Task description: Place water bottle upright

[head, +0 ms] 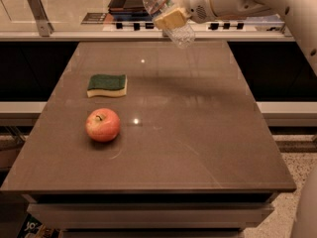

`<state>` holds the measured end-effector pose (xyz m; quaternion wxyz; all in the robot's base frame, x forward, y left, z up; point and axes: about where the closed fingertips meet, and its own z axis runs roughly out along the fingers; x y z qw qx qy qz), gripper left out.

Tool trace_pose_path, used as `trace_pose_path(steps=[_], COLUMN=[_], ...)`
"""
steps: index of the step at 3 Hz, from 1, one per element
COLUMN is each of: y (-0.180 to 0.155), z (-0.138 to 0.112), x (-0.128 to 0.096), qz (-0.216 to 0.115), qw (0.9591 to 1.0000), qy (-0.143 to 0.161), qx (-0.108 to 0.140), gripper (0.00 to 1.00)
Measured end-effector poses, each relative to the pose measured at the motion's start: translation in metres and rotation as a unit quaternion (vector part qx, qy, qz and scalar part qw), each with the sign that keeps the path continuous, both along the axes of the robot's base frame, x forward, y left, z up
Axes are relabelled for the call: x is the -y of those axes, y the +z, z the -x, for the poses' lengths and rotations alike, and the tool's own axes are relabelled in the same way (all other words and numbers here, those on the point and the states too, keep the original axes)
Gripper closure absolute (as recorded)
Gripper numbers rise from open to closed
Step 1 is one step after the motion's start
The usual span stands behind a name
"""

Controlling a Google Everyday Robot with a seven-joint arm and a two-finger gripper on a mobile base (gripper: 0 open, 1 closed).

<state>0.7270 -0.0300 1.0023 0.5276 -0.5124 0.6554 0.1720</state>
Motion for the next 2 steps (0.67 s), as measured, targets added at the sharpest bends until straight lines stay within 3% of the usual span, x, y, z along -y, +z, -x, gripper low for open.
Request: trace_pose_path(steps=[1, 2], y=[-0.006, -0.0151], z=[-0.0121, -0.0202], x=[-0.0001, 0.0033], qz=[-0.042, -0.073], qw=[0.9985, 0.9955], qy=[0.029, 0.037], qx=[-0.021, -0.047], gripper=[1.0, 1.0])
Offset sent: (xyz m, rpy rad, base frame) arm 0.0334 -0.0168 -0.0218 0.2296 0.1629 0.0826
